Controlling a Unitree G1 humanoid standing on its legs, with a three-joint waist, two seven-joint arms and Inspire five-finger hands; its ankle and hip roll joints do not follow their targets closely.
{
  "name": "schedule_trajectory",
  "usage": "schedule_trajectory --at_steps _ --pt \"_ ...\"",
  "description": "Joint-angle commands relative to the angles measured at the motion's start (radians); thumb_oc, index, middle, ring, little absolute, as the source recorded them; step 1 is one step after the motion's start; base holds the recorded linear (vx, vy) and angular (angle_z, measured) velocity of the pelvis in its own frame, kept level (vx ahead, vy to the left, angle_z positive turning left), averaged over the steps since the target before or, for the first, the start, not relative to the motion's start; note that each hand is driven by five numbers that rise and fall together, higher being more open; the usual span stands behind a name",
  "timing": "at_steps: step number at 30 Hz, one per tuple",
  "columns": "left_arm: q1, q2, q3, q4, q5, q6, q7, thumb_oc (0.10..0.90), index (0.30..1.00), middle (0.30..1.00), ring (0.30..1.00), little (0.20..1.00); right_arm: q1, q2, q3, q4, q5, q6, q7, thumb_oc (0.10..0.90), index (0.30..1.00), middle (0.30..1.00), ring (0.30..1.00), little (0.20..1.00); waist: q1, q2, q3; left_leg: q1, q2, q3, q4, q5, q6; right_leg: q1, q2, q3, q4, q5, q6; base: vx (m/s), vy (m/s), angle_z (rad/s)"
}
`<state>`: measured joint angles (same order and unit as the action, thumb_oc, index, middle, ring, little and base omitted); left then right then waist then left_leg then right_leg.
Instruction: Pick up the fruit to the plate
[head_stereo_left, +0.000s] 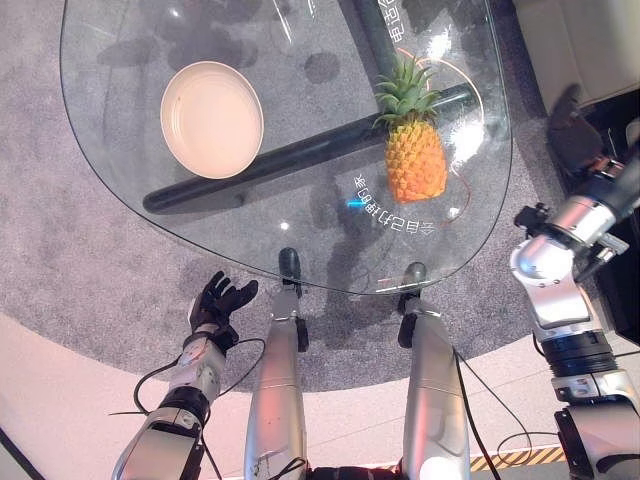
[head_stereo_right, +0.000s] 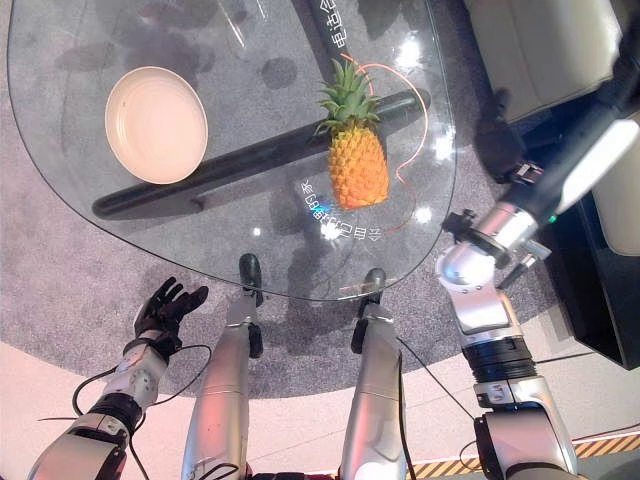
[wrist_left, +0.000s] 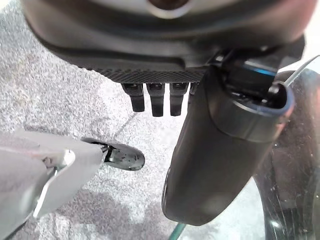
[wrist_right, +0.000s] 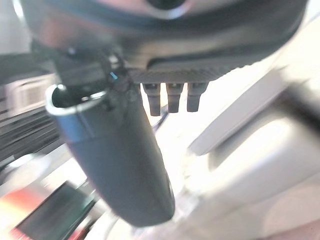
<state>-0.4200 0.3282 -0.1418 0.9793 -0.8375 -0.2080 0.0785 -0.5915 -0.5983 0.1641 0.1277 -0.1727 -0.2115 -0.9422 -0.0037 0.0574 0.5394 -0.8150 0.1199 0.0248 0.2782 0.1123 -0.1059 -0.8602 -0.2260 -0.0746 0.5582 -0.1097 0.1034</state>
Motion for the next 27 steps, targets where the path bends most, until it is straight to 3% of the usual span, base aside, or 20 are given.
schedule_trajectory --at_steps 1,10,27 --pt "0.084 0.017 0.027 0.026 0.031 -0.041 0.015 0.800 0.900 0.900 0.900 0.900 -0.028 -0.068 -0.032 -0.124 -0.070 -0.034 0.051 0.800 0.900 0.900 0.900 0.900 -0.014 -0.005 -0.019 0.000 -0.025 0.020 0.116 -0.110 0.024 0.017 -0.016 -0.062 -0.115 0.097 0.015 0.01 0.002 0.04" --pt "0.081 -0.009 0.006 0.027 0.039 -0.050 0.025 0.800 0.900 0.900 0.900 0.900 -0.058 -0.029 0.069 -0.192 -0.042 0.010 0.196 0.800 0.900 0.900 0.900 0.900 -0.007 0.002 -0.019 0.006 -0.029 0.031 0.112 -0.107 0.023 0.023 -0.017 -0.067 -0.117 0.092 0.007 0.00 0.000 0.00" --pt "0.080 -0.030 -0.018 0.019 0.046 -0.043 0.046 0.800 0.900 0.900 0.900 0.900 -0.058 0.012 0.155 -0.236 0.060 0.100 0.290 0.800 0.900 0.900 0.900 0.900 -0.003 0.010 -0.019 0.023 -0.029 0.047 0.091 -0.092 0.023 0.030 -0.015 -0.072 -0.119 0.094 0.001 0.00 0.000 0.00"
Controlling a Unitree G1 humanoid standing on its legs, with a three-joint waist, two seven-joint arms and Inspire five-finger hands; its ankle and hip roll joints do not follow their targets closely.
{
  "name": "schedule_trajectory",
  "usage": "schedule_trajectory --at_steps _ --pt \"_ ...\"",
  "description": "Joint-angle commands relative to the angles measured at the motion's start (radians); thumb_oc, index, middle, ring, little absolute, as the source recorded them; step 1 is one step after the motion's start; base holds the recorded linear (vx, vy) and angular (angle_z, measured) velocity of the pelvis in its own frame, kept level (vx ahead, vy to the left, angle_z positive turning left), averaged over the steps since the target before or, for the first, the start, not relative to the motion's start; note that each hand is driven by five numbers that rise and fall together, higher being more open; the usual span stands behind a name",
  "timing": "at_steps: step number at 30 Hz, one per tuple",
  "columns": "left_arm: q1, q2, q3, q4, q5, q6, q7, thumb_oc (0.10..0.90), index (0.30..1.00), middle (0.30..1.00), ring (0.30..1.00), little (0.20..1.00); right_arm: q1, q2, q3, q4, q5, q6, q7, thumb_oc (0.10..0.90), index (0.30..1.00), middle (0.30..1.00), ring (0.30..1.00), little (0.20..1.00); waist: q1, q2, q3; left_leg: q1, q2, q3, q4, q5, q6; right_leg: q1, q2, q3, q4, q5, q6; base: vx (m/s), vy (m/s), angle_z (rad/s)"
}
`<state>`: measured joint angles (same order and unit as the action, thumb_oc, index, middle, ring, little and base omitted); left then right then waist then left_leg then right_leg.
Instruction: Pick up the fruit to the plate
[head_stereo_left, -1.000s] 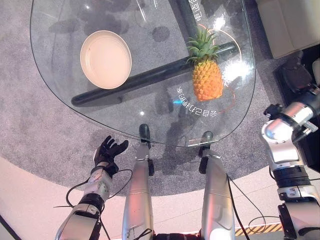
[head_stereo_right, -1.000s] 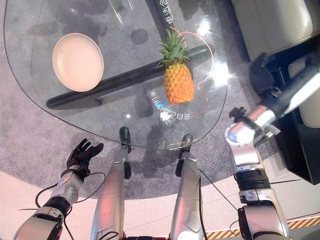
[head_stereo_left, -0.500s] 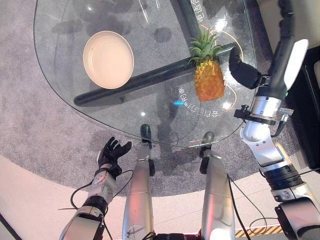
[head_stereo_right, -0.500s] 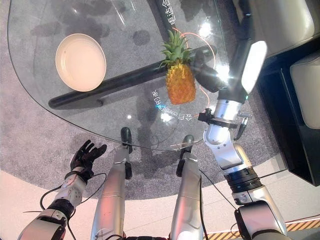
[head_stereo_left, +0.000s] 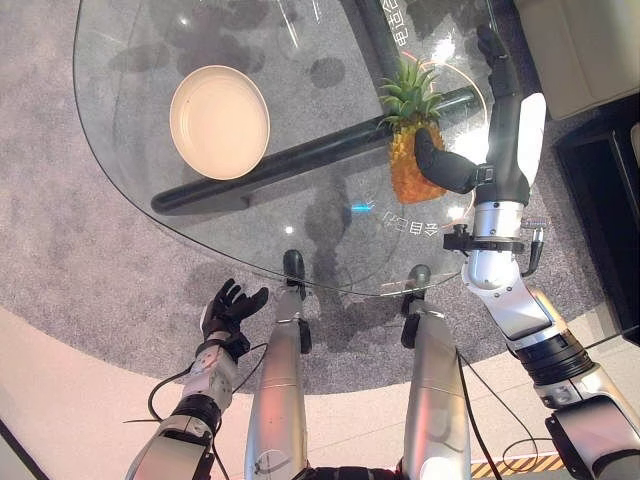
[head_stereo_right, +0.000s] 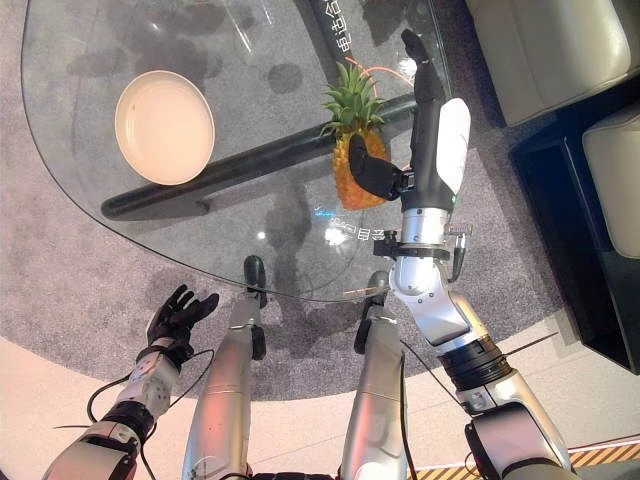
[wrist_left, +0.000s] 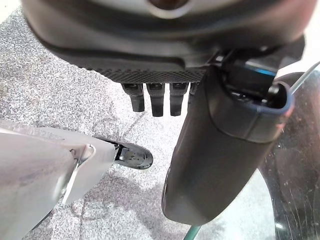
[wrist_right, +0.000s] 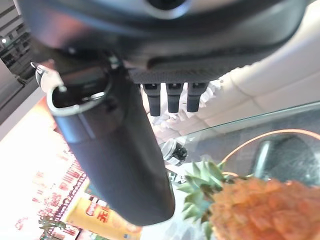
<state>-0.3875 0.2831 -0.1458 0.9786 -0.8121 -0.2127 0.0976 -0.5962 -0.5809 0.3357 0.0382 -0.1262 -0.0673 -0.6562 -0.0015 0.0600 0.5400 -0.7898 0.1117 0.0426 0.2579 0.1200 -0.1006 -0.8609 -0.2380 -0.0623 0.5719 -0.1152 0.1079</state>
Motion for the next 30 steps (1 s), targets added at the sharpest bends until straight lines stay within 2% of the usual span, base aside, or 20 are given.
schedule_trajectory --at_steps 1,12,20,30 --pt "0.047 0.015 -0.016 0.018 0.021 -0.037 0.030 0.800 0.900 0.900 0.900 0.900 -0.050 -0.003 -0.012 -0.149 0.011 -0.041 0.007 0.800 0.900 0.900 0.900 0.900 -0.006 0.007 -0.020 -0.003 -0.021 0.029 0.111 -0.099 0.017 0.030 -0.004 -0.084 -0.132 0.099 -0.003 0.00 0.000 0.00" --pt "0.050 0.011 -0.023 0.012 0.017 -0.034 0.038 0.800 0.900 0.900 0.900 0.900 -0.009 0.029 0.003 -0.153 0.111 -0.025 0.015 0.800 0.900 0.900 0.900 0.900 -0.009 0.008 -0.020 0.004 -0.018 0.038 0.100 -0.091 0.018 0.027 -0.003 -0.083 -0.129 0.101 -0.004 0.00 0.000 0.00" --pt "0.051 0.010 -0.029 0.005 0.007 -0.035 0.052 0.800 0.900 0.900 0.900 0.900 0.045 0.054 0.018 -0.165 0.135 0.004 0.004 0.800 0.900 0.900 0.900 0.900 -0.018 0.004 -0.020 0.007 -0.016 0.043 0.087 -0.085 0.019 0.026 0.001 -0.080 -0.134 0.103 -0.004 0.00 0.000 0.00" --pt "0.054 0.017 -0.034 0.005 0.001 -0.042 0.054 0.800 0.900 0.900 0.900 0.900 0.109 0.073 0.039 -0.097 0.187 0.016 -0.010 0.800 0.900 0.900 0.900 0.900 -0.025 -0.002 -0.020 0.003 -0.013 0.046 0.083 -0.081 0.020 0.021 0.003 -0.080 -0.136 0.108 -0.002 0.00 0.000 0.00"
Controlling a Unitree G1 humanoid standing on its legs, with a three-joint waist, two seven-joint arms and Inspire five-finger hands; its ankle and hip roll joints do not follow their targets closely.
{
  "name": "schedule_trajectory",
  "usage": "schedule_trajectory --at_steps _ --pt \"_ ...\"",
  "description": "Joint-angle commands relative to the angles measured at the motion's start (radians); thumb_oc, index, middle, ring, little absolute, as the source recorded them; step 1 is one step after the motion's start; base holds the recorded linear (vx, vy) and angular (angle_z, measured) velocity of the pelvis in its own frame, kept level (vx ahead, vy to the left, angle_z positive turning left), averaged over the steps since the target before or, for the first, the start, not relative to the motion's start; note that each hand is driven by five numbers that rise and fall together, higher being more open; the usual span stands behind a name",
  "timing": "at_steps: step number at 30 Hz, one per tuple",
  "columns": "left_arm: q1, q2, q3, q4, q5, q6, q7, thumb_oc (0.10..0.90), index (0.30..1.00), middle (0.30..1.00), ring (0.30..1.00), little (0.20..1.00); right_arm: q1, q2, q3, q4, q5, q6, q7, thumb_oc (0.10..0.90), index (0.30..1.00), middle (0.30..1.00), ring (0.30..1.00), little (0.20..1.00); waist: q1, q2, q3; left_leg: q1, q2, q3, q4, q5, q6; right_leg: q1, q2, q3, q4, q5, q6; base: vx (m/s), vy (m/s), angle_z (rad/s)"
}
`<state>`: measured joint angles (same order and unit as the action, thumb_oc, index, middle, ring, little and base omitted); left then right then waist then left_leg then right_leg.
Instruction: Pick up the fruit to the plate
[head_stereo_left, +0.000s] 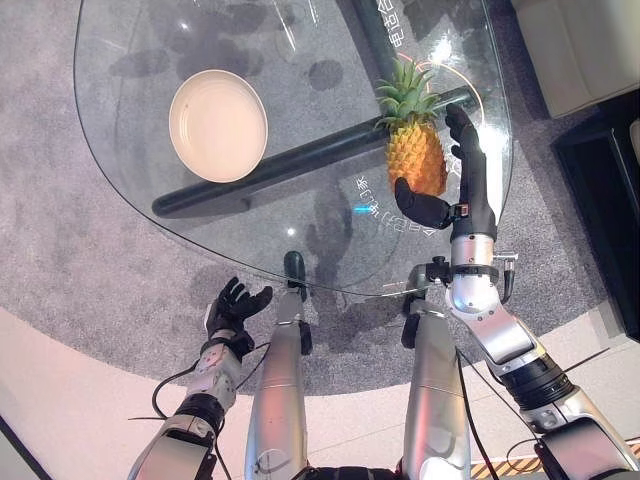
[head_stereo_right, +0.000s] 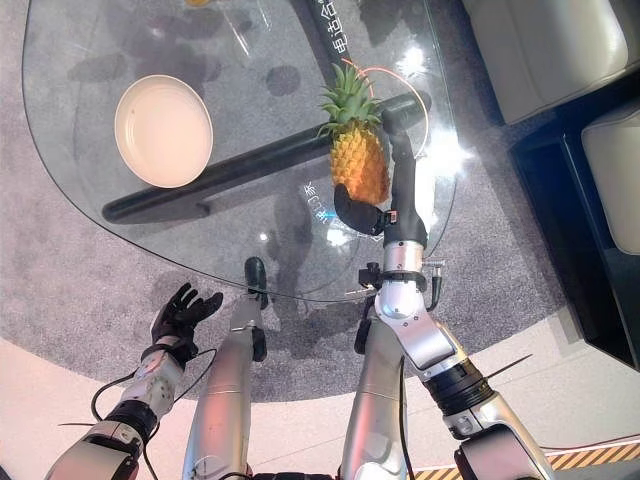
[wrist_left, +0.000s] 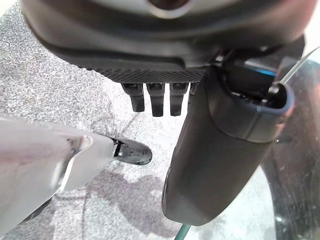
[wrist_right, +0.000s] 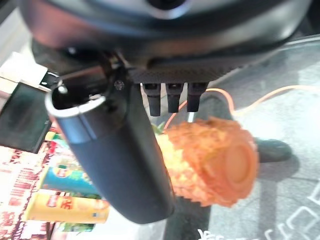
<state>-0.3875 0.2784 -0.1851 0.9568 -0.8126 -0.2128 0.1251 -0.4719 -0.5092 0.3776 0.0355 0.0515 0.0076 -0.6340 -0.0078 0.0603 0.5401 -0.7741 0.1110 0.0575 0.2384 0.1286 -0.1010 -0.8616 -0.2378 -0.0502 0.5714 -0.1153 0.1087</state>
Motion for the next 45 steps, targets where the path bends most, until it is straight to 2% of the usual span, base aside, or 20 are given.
schedule_trajectory --at_steps 1,22,33,43,44,45 --pt "0.054 0.022 0.005 0.026 0.003 -0.041 0.028 0.800 0.900 0.900 0.900 0.900 -0.010 0.002 -0.001 -0.092 0.012 -0.055 -0.027 0.800 0.900 0.900 0.900 0.900 -0.019 -0.004 -0.020 -0.013 -0.012 0.031 0.103 -0.090 0.020 0.022 0.002 -0.092 -0.135 0.108 -0.003 0.00 0.000 0.00" --pt "0.043 0.024 -0.010 0.016 0.008 -0.028 0.037 0.800 0.900 0.900 0.900 0.900 -0.040 0.016 0.030 -0.097 0.032 -0.021 -0.021 0.800 0.900 0.900 0.900 0.900 -0.012 0.002 -0.020 -0.011 -0.016 0.030 0.088 -0.080 0.021 0.019 0.008 -0.093 -0.141 0.113 -0.003 0.00 0.000 0.00" --pt "0.035 0.018 -0.017 0.023 0.012 -0.027 0.034 0.800 0.900 0.900 0.900 0.900 -0.074 0.024 0.036 -0.064 0.068 0.004 -0.052 0.800 0.900 0.900 0.900 0.900 -0.004 0.009 -0.020 -0.008 -0.017 0.029 0.085 -0.078 0.022 0.021 0.003 -0.095 -0.143 0.115 -0.004 0.00 0.000 0.00" --pt "0.023 0.013 -0.024 0.036 0.017 -0.027 0.029 0.800 0.900 0.900 0.900 0.900 -0.106 0.046 0.053 -0.010 0.070 0.073 -0.068 0.800 0.900 0.900 0.900 0.900 0.005 0.011 -0.020 -0.004 -0.018 0.028 0.084 -0.078 0.023 0.025 0.000 -0.099 -0.141 0.115 -0.005 0.00 0.000 0.00" --pt "0.020 0.013 -0.024 0.040 0.018 -0.027 0.029 0.800 0.900 0.900 0.900 0.900 -0.110 0.051 0.056 0.003 0.067 0.090 -0.066 0.742 0.851 0.851 0.851 0.842 0.005 0.011 -0.020 -0.003 -0.018 0.028 0.083 -0.078 0.023 0.026 0.000 -0.099 -0.141 0.115 -0.005 0.00 0.000 0.00" --pt "0.019 0.014 -0.023 0.042 0.018 -0.026 0.026 0.800 0.900 0.900 0.900 0.900 -0.116 0.050 0.058 0.012 0.059 0.101 -0.063 0.454 0.604 0.604 0.604 0.554 0.006 0.011 -0.020 -0.003 -0.018 0.028 0.086 -0.078 0.023 0.027 0.000 -0.099 -0.141 0.114 -0.005 0.00 0.000 0.00"
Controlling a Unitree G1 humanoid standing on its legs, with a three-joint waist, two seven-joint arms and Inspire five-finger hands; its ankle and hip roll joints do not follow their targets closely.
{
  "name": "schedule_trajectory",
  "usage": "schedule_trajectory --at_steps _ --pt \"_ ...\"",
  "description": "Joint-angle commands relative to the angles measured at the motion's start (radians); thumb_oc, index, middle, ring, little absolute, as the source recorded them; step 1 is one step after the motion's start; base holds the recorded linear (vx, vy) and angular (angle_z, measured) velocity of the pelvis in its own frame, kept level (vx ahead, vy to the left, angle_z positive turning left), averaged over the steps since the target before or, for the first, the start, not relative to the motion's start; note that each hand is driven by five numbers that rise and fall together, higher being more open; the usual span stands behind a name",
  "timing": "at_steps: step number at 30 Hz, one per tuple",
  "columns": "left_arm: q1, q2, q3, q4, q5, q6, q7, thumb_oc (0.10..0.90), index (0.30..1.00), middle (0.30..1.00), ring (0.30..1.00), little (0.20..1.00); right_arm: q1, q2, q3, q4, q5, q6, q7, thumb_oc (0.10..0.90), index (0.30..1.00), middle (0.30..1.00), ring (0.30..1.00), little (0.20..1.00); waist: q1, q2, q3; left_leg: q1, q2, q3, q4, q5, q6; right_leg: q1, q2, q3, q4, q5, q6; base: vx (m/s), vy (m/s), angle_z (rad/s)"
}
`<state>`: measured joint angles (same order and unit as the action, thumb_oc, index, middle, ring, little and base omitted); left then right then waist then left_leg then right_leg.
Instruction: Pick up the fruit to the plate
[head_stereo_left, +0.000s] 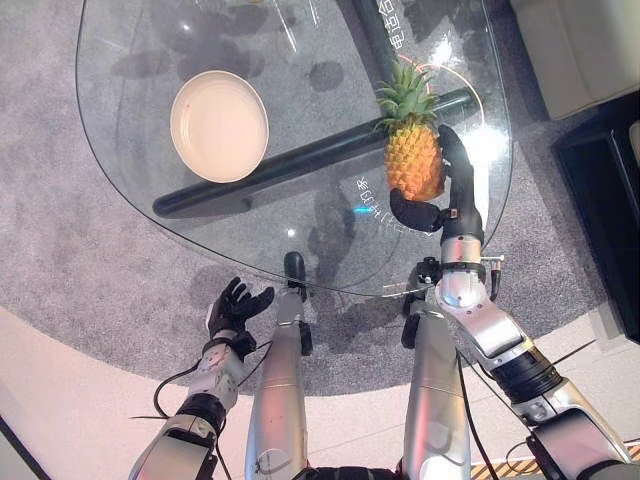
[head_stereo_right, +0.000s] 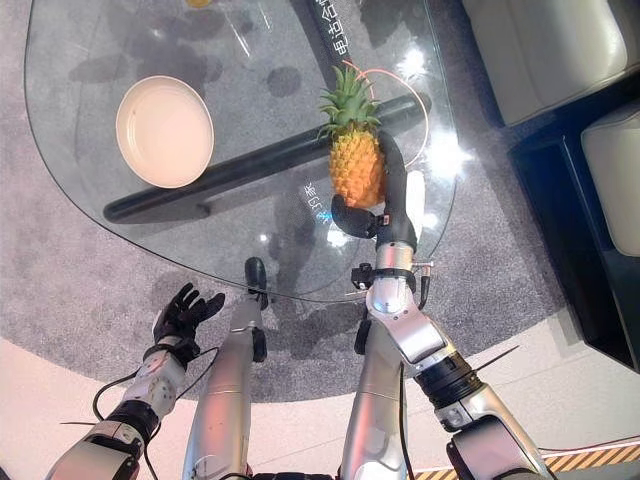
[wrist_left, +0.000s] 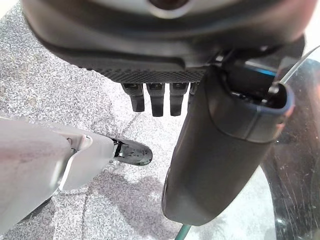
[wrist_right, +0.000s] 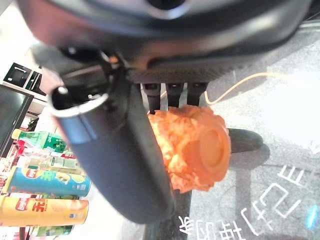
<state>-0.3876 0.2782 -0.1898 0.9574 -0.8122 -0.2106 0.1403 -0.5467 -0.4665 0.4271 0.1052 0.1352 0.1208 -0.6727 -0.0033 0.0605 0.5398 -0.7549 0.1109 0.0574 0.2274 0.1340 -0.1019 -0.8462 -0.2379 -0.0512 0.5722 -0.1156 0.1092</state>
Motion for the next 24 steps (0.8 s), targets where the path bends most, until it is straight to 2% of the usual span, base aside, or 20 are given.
schedule_trajectory --at_steps 1,24 --pt "0.016 0.018 -0.020 0.043 0.016 -0.026 0.009 0.800 0.900 0.900 0.900 0.900 -0.047 0.007 0.014 -0.048 -0.026 -0.001 -0.026 0.100 0.300 0.300 0.300 0.200 0.002 0.010 -0.020 -0.024 -0.019 0.027 0.099 -0.085 0.023 0.010 -0.001 -0.098 -0.141 0.115 -0.006 0.00 0.000 0.00" --pt "0.004 0.016 -0.021 0.045 0.025 -0.017 0.004 0.800 0.900 0.900 0.900 0.900 -0.097 0.011 0.016 0.030 -0.013 0.053 -0.037 0.100 0.300 0.300 0.300 0.200 0.012 0.017 -0.020 -0.014 -0.023 0.026 0.084 -0.079 0.026 0.018 -0.001 -0.102 -0.149 0.119 -0.004 0.00 0.000 0.00"
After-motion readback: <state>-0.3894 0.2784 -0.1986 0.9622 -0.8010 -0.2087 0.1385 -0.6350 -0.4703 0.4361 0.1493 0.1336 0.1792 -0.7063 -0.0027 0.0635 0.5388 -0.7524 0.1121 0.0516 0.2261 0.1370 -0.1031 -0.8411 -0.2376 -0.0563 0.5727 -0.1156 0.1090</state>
